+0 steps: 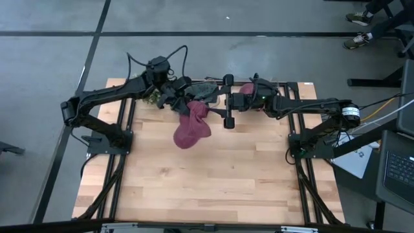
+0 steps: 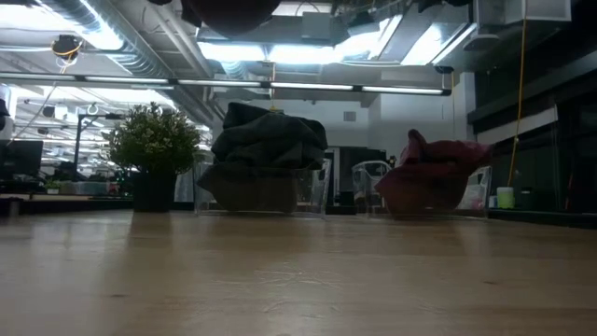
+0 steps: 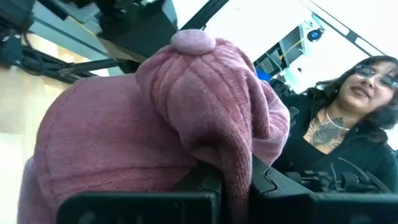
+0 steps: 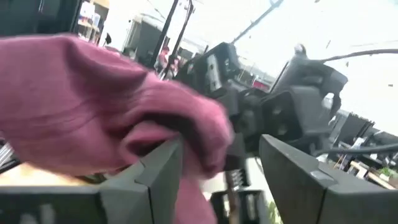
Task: Pick & Place hat
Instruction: Put the red cap on the red cap in the right transparent bin
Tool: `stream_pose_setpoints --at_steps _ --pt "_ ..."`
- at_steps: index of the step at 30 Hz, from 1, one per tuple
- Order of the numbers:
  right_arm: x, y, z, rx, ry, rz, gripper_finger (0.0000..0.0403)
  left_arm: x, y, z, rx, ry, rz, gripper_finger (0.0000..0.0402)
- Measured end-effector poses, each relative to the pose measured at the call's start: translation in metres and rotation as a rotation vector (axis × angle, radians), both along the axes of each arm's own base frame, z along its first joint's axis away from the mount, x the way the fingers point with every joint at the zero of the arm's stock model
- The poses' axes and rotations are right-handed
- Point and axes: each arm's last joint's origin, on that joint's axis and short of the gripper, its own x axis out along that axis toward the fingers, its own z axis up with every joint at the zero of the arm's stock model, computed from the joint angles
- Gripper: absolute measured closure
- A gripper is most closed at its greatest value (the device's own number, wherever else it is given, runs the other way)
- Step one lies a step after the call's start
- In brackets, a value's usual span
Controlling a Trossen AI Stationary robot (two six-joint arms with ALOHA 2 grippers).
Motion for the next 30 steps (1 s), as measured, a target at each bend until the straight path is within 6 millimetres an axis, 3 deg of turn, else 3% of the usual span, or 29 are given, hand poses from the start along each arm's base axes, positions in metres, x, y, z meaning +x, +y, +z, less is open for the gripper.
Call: stream_pose_setpoints --at_steps 11,30 --pt "0.0 0.004 0.002 -0.017 -0.018 0.068 0.0191 0.015 -0.008 -0.009 0.002 0.011 -0.003 0.0391" --pt "0.0 0.01 0.003 -0.006 -0.029 0.115 0.02 0.021 -0.018 -0.011 -0.035 0.054 0.0 0.0391"
